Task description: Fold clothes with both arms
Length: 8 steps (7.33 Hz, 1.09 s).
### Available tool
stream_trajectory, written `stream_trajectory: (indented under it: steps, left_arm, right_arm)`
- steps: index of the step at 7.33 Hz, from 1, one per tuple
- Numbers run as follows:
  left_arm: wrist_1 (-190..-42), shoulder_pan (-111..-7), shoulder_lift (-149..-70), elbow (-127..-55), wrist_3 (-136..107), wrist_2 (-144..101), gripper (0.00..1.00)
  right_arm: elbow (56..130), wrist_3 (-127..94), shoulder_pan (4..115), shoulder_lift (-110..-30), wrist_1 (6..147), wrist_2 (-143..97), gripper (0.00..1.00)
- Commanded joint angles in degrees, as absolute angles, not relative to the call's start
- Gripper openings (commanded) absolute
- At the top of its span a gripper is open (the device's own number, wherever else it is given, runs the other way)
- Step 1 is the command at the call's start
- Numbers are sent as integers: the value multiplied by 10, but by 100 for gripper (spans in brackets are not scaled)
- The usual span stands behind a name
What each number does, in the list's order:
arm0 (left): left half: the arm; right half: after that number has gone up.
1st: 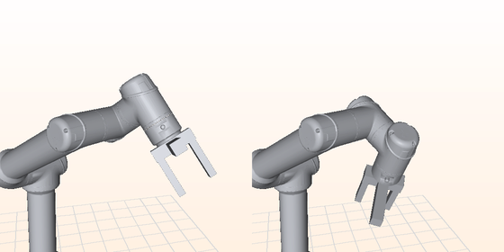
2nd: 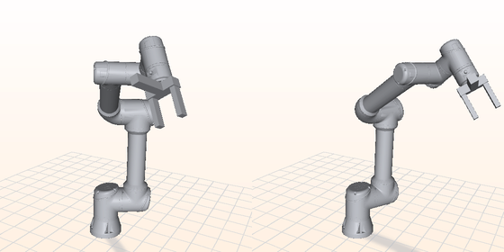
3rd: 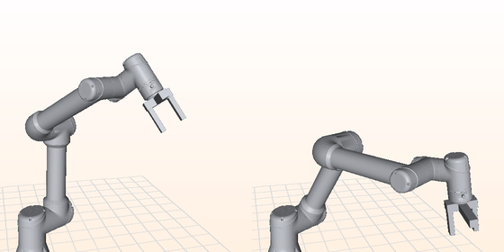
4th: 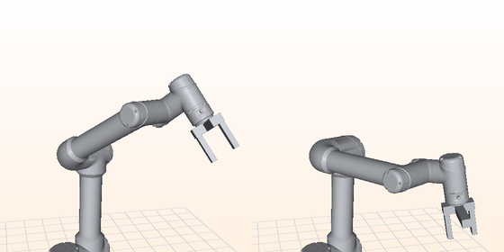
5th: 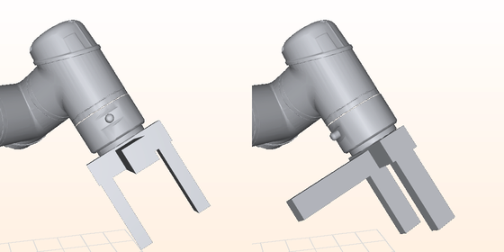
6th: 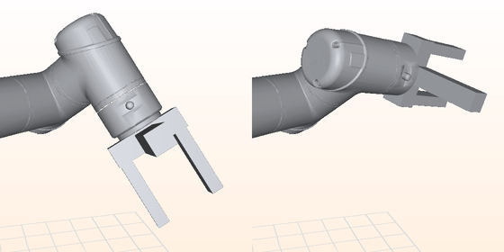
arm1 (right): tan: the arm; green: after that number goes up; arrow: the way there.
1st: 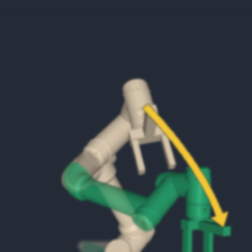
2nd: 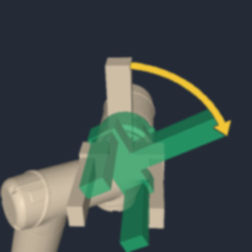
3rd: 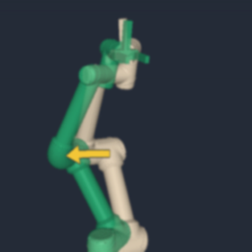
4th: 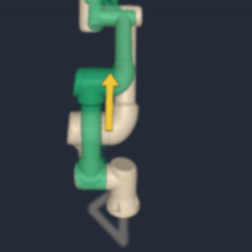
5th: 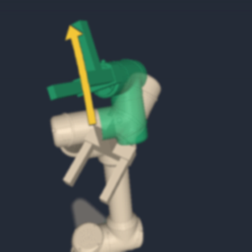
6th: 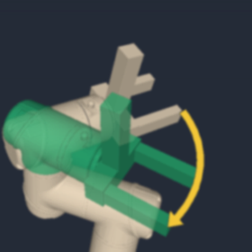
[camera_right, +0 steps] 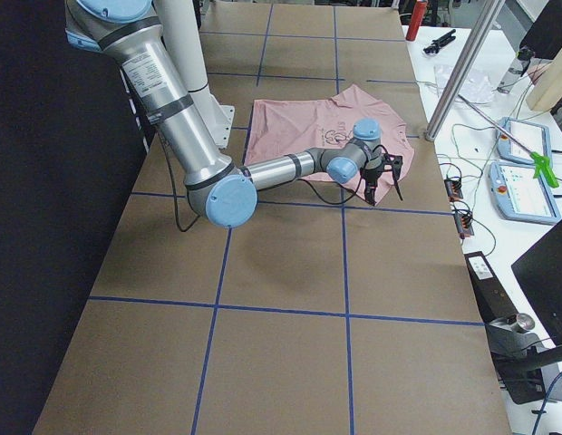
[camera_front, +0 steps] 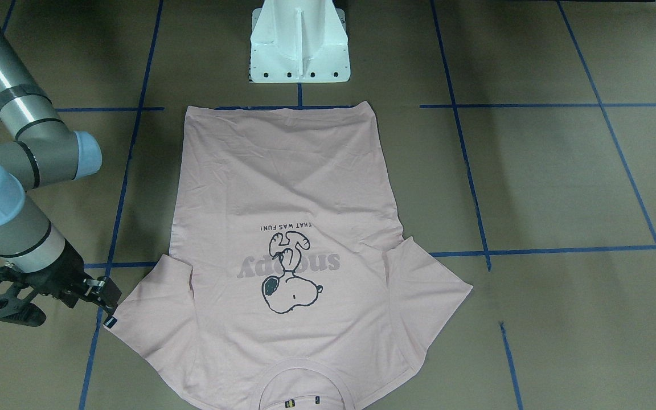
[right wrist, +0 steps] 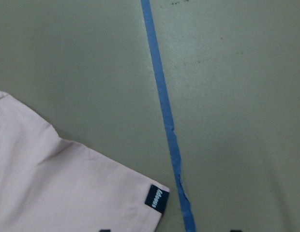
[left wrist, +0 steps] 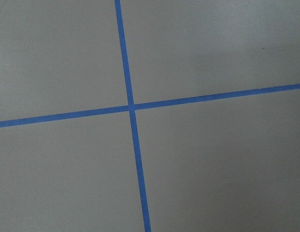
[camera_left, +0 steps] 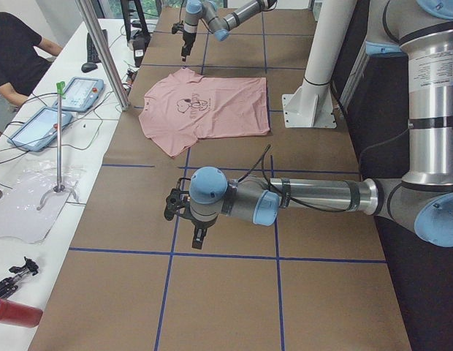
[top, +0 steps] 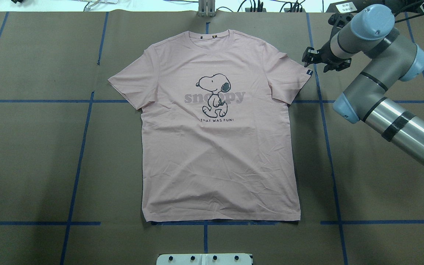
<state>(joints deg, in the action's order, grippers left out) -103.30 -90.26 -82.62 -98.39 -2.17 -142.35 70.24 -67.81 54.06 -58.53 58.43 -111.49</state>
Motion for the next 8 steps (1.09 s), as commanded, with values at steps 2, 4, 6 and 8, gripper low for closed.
stream_trajectory:
  steps: [2,4,6,8]
  left_arm:
    - [-1034,-903,-825,-986,-21,-1433,100]
    - [-1034,-903,-825,-984,-20,-1433,100]
    - [-1034,-903,-825,-987,-20,-1433,100]
    - [-1034,-904,-825,-988,-20,-1433,100]
  right_arm:
    - [658,-691,529,-562,577,-1068,66]
    - [653,-691,512,-562,577,-1034,66]
    - [648,-690,510,-562,577,-1031,62]
    - [647,-692,510,-563,577,-1031,11]
